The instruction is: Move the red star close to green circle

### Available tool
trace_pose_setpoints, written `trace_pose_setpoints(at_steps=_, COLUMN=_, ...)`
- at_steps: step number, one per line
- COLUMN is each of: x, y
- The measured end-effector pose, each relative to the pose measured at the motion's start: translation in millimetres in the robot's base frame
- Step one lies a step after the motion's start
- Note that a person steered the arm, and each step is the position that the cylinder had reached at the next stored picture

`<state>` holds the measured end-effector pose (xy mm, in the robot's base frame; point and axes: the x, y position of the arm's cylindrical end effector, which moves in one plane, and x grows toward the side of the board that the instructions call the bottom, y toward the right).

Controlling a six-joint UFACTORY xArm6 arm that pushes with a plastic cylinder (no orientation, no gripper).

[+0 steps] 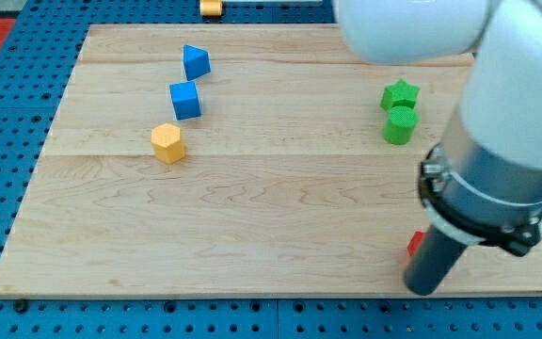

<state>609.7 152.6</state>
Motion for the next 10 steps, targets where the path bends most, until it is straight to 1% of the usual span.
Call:
trace_pose_setpoints(at_steps=3, x=-69.5, y=8.8)
trace_pose_setpoints(at_steps=5, x=-9.7, y=23.7)
trace_pose_setpoints(at_steps=6, x=-22.0, y=64.4)
trace_pose_setpoints(at_steps=7, x=-47.8, y=74.4)
trace_pose_setpoints(at_steps=9, x=-78.5, y=50.9)
trace_pose_setpoints(at_steps=10, x=-79.4, y=48.4)
